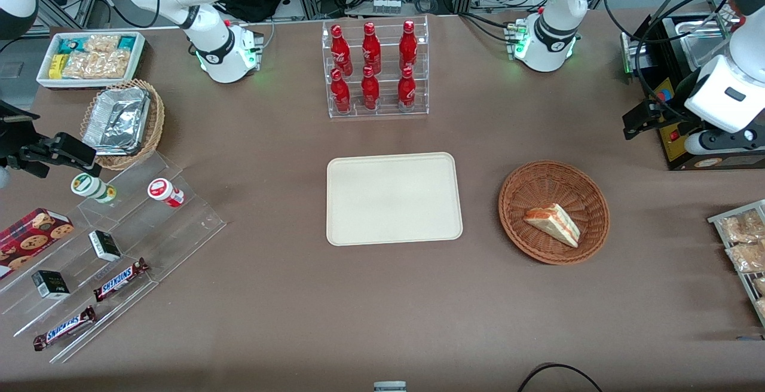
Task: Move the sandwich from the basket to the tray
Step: 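Move the left gripper down over the wrapped sandwich in the wicker basket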
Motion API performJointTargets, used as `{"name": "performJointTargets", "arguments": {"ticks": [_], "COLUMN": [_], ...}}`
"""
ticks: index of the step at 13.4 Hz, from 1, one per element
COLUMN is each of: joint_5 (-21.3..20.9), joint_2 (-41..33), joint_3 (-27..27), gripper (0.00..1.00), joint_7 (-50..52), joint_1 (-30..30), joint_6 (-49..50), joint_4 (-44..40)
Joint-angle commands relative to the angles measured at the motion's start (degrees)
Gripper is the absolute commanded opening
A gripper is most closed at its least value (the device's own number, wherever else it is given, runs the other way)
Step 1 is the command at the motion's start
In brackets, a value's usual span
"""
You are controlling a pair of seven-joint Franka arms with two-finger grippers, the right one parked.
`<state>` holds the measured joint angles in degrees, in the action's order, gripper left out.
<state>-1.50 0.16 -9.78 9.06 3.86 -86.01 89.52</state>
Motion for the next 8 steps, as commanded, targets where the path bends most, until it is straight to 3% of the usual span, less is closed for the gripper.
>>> {"name": "performJointTargets", "arguments": {"ticks": [1, 8], "joint_5": [-1.13, -1.13], "joint_2": [-1.04, 5.19], "joint_3": [0.64, 0.03], "gripper": [1.0, 1.0], "joint_7": [-0.71, 2.72], "joint_1": [-0.52, -0.61], "joint_6": [1.63, -2.91], "joint_4": [0.04, 5.56]}}
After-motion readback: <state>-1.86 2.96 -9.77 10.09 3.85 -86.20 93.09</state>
